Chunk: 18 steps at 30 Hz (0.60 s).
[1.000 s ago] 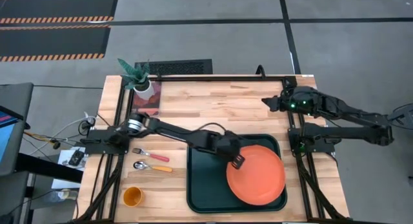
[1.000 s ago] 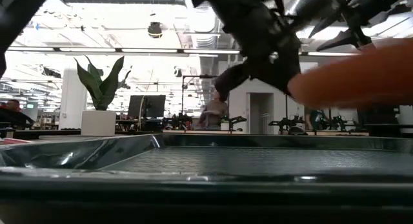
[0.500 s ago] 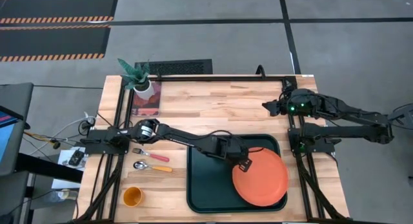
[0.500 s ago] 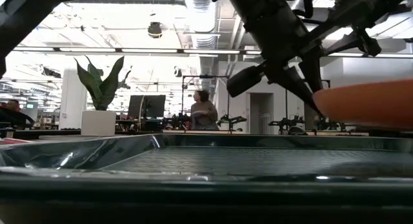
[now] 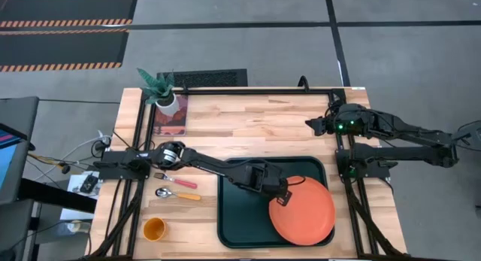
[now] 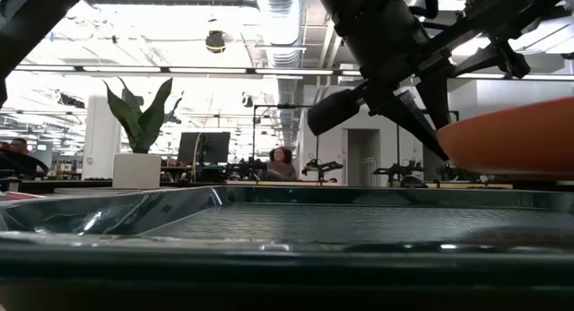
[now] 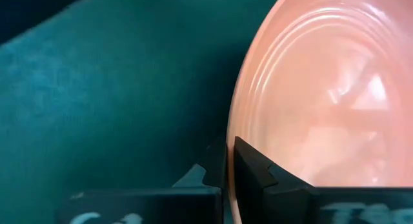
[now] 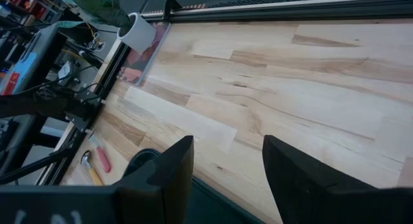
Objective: Pick and place plate/cup/fork/spoon on tray
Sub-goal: Put the orange plate on the black tray
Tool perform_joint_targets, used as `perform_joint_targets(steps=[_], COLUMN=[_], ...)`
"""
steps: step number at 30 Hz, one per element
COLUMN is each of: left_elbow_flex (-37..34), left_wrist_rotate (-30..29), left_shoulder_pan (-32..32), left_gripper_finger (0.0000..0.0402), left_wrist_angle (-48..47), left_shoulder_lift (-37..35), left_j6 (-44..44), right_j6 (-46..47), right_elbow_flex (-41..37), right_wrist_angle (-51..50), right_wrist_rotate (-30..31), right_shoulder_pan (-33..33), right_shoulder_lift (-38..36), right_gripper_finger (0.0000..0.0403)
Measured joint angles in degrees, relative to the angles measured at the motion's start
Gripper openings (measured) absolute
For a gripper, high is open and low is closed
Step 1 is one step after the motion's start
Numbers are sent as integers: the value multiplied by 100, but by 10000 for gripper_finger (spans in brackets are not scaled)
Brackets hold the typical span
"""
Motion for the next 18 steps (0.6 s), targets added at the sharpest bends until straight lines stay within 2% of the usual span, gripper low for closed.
perform_joint_targets(steps=[5, 13, 18], left_elbow_flex=[0, 0, 2], left_wrist_rotate=[-134, -347, -162], left_shoulder_pan=[-81, -75, -75], left_gripper_finger=[0, 0, 0], left_wrist_angle=[-273, -174, 7], left_shoulder_lift=[0, 0, 104], left_j6=[-13, 100, 75], right_j6=[2, 0, 0], right_elbow_flex=[0, 0, 0], right_wrist_angle=[1, 0, -3], right_wrist_rotate=[9, 17, 28], right_shoulder_pan=[0, 0, -2], right_shoulder_lift=[0, 0, 0], right_gripper_finger=[209, 209, 209])
